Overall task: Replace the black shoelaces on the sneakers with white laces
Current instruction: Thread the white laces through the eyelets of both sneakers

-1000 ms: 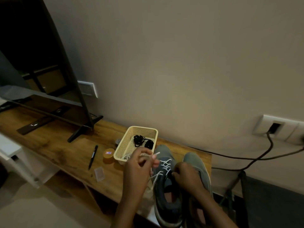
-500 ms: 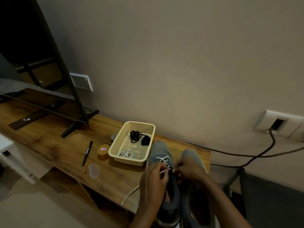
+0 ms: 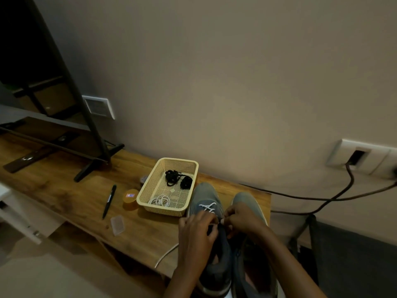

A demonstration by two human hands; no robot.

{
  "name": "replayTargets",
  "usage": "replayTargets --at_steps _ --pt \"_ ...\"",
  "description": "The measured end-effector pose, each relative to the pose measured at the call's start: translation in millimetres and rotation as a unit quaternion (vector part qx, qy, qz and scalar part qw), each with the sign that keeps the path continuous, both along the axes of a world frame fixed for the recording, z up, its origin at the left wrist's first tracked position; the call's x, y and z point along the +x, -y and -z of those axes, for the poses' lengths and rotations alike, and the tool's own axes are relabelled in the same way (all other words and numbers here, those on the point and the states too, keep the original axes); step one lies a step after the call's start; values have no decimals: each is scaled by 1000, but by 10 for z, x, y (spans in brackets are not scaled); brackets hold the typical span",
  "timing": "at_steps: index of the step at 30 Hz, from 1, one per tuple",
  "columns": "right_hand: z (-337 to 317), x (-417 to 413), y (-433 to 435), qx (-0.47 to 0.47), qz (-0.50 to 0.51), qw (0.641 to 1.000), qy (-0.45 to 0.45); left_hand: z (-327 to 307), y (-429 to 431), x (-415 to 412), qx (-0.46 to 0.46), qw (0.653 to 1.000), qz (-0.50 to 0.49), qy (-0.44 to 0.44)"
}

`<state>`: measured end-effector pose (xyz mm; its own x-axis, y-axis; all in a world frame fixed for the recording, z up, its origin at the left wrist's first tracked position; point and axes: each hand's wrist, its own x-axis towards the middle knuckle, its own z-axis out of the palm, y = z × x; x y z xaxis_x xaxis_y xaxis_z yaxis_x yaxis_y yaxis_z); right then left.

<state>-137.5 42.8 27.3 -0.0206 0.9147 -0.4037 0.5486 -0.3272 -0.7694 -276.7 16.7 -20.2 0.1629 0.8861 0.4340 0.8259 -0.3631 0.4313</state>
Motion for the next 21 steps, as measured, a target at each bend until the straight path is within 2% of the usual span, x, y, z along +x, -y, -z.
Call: replayTargets --at_steps 7,14,17,21 --pt "-10 -13 5 1 0 1000 0 55 0 11 20 999 -10 -28" --pt "-37 -12 15 -10 -1 1000 -8 67 20 43 22 999 -35 23" --pt "-59 -2 16 -17 -5 999 -29 79 19 39 -4 999 -47 28" --pt "-78 21 28 -23 5 997 -71 102 8 55 6 998 -52 22"
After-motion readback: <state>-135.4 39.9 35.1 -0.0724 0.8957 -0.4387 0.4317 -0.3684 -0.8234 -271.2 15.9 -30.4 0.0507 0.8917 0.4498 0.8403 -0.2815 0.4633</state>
